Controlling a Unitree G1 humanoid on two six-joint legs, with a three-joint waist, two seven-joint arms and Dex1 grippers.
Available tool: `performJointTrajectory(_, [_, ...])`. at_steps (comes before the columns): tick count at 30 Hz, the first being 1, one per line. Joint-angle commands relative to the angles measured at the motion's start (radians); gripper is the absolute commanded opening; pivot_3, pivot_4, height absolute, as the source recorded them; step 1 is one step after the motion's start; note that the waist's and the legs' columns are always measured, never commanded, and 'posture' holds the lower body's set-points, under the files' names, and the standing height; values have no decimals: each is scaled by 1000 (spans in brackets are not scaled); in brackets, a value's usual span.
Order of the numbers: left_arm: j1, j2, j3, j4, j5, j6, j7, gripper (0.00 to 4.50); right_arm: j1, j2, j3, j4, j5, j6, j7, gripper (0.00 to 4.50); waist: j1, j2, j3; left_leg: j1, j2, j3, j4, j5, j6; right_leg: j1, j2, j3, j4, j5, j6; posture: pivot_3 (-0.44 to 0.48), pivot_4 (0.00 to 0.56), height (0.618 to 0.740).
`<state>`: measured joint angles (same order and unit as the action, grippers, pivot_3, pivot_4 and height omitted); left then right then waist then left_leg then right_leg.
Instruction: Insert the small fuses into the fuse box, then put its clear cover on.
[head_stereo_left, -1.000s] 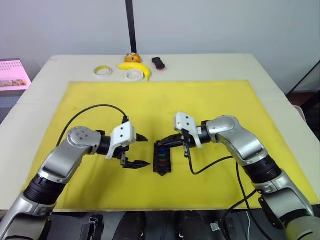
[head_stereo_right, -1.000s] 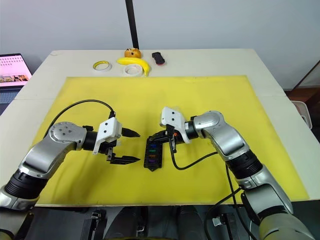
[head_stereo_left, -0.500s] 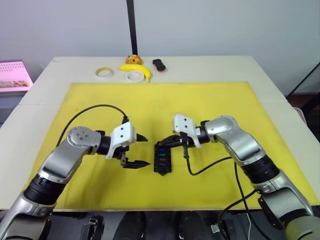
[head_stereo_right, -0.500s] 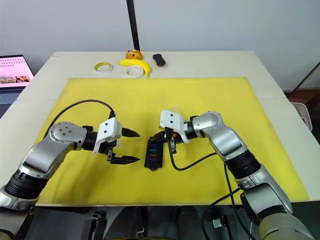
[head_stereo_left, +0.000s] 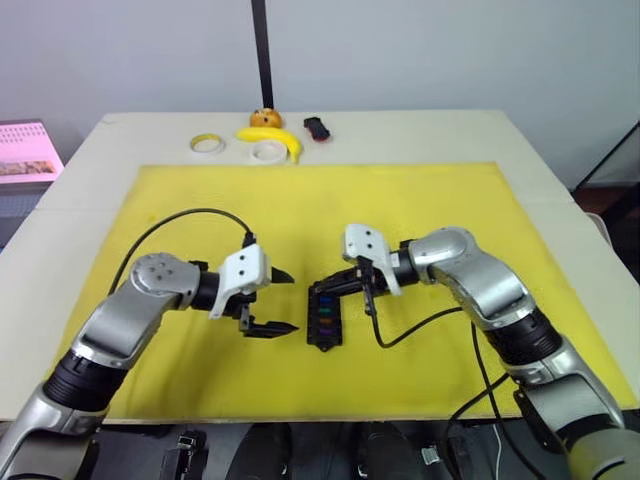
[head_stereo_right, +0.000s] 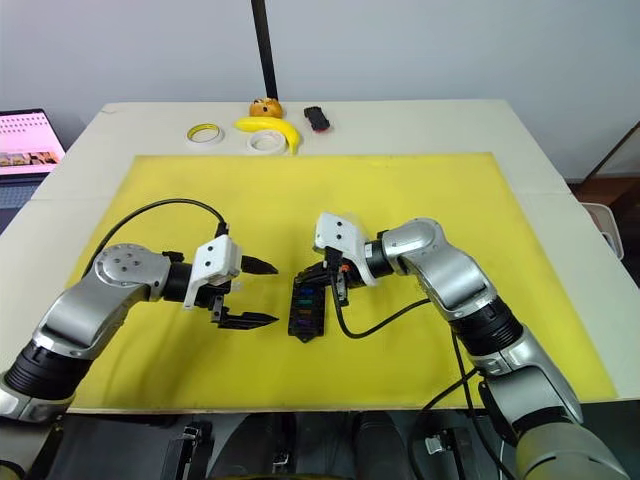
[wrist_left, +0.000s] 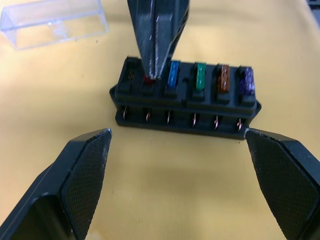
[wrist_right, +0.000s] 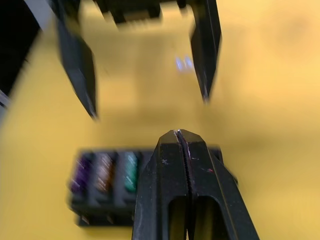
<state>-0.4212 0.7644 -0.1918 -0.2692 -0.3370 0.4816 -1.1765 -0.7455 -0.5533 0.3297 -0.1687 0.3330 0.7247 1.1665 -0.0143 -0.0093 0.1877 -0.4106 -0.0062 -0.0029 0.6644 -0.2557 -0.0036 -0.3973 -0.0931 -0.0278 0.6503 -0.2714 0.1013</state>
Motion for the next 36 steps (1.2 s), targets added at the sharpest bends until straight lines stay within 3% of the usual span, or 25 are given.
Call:
performJointTrajectory(1, [14, 24, 90, -71, -65, 27, 7, 4500, -51, -32, -88, -89, 65, 39, 2, 17, 1, 0, 0, 0, 0, 0, 0, 0, 0, 0, 0, 0, 0, 0, 0, 0, 150, 740])
performJointTrajectory(4, [35, 55, 165, -119, -128, 74, 14, 4500, -47, -103, -113, -128, 67, 17, 26, 17, 4, 0, 0, 0, 0, 0, 0, 0, 0, 1, 0, 0, -1, 0, 0, 0, 150, 740])
performJointTrajectory(9, [145, 184, 305, -147, -175, 109, -21, 4500, 26, -301, -133, -129, 9, -134, 120, 17, 3, 0, 0, -1, 0, 0, 0, 0, 0, 0, -2, 0, -2, 0, 0, 0, 150, 740])
performJointTrajectory(13, [314, 277, 460, -113, -181, 116, -51, 4500, 100, -420, -179, -47, -25, -239, 163, 1279, -3, 0, 1, 0, 0, 1, -1, 0, 0, 0, -2, 0, -2, 0, 0, 0, 150, 740])
performJointTrajectory(19, [454, 338, 612, -17, -156, 79, -83, 4500, 149, -502, -248, 75, -65, -332, 156, 4429, 1, 0, 1, 0, 0, 3, -2, 0, 0, -2, -3, 0, -2, -2, -4, 0, 150, 740])
performJointTrajectory(29, [293, 337, 470, 94, -145, 48, -89, 4500, 124, -461, -255, 108, -74, -332, 107, 4477, 1, 1, 1, -1, 0, 3, -3, 0, -1, -2, -6, 1, -3, -2, -4, 0, 150, 740])
performJointTrajectory(36, [134, 282, 340, 243, -245, 213, -175, 4500, 22, -330, -166, -80, -40, -172, 60, 4477, -2, 1, 1, -1, 1, 3, -3, 0, 0, -5, -4, 2, 0, 0, -1, 0, 150, 740])
